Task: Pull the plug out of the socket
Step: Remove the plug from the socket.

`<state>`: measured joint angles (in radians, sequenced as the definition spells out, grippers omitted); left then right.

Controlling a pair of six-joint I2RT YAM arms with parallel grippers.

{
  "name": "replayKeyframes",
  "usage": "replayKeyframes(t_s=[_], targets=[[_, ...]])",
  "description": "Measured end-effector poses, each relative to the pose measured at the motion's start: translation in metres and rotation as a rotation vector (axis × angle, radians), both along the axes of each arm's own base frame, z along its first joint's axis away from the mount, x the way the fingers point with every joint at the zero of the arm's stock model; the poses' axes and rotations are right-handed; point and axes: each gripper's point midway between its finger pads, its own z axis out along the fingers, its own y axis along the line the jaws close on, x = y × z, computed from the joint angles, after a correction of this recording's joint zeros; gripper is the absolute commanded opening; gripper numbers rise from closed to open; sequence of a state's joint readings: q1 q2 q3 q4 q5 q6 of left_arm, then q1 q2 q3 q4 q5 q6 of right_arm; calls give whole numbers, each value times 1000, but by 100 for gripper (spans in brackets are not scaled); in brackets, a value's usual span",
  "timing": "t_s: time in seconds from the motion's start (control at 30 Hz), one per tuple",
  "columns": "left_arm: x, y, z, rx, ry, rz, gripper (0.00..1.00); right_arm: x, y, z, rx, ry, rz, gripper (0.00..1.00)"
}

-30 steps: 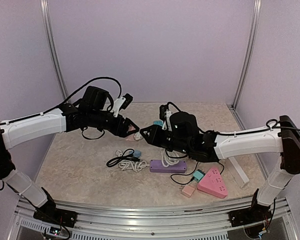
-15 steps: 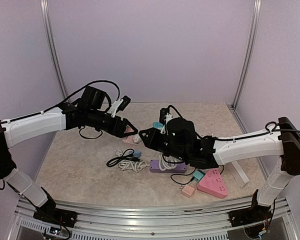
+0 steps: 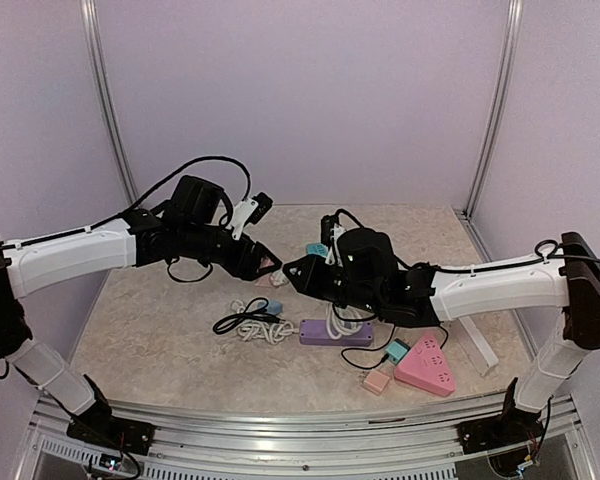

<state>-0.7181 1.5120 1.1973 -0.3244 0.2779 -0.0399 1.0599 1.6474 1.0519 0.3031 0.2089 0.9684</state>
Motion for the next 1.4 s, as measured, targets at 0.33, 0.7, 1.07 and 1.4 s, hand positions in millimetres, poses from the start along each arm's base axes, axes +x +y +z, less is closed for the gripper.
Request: replayKeyframes(t_s=[0.33, 0.7, 1.07, 1.4], targets=[[2, 1, 0, 8, -10, 12, 0, -1, -2, -1, -14, -2, 5, 0], [1, 12, 0, -82, 144, 8, 0, -14, 9, 9, -19, -55, -48, 0], [0, 13, 0, -113, 192, -2, 0, -11, 9, 11, -45, -79, -86, 0], [1, -3, 1, -13, 9, 9, 0, 1, -3, 4, -74, -35, -38, 0]])
